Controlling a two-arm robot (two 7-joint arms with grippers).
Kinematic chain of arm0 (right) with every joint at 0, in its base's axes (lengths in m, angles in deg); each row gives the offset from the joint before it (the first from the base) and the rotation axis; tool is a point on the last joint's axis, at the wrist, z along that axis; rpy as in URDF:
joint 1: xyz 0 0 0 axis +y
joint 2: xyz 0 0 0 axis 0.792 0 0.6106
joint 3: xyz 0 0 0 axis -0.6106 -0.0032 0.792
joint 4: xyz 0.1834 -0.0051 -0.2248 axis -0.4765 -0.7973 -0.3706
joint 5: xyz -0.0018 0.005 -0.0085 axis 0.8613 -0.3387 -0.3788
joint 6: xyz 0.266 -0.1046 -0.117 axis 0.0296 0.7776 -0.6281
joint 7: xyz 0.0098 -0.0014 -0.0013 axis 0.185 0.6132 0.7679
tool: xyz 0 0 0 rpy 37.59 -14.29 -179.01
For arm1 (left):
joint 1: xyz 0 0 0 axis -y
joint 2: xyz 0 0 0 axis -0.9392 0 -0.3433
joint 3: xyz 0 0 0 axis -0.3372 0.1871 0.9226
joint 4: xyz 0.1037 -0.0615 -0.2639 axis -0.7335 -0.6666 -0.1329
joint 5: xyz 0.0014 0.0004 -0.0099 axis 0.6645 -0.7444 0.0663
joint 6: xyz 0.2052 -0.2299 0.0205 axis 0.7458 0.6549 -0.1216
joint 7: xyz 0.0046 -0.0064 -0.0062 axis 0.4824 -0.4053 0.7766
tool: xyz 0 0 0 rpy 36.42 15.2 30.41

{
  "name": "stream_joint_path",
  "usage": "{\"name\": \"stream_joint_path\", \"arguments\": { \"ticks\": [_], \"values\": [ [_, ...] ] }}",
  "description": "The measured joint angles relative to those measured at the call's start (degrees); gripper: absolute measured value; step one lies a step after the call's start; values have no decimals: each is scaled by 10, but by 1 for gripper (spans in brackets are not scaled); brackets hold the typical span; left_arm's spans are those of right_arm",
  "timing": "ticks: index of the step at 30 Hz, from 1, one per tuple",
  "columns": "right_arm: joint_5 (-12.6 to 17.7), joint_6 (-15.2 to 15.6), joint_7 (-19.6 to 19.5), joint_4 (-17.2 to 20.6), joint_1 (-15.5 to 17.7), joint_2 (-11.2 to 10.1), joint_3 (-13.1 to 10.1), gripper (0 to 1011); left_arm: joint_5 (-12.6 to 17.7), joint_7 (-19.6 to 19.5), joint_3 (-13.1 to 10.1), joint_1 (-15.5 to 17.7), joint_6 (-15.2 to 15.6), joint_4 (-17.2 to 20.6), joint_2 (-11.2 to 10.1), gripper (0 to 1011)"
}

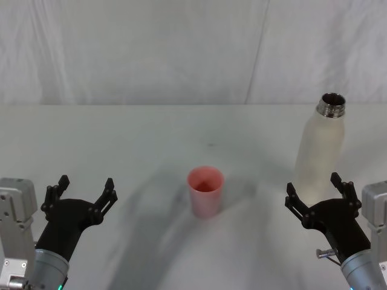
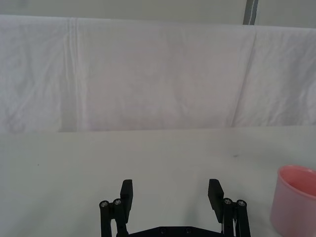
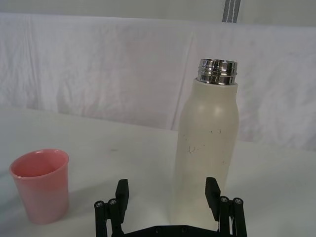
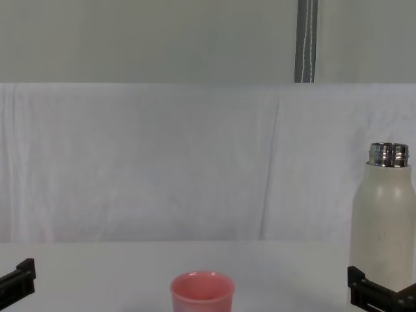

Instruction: Grasp the thermos with one hand and pour water into the cup lid.

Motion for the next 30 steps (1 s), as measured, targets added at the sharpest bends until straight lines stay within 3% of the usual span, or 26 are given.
{"name": "stream_joint_path", "arguments": {
  "ticks": [8,16,30],
  "values": [
    [0,0,0,0,0,1,-1,1000,0,0,0,0,0,0,0,1001],
    [11,-5,4,-1,0,20,-25,1000,0,0,0,0,0,0,0,1001],
    [30,-12,29,-41,-32,50,-60,1000,0,0,0,0,0,0,0,1001]
  ]
}}
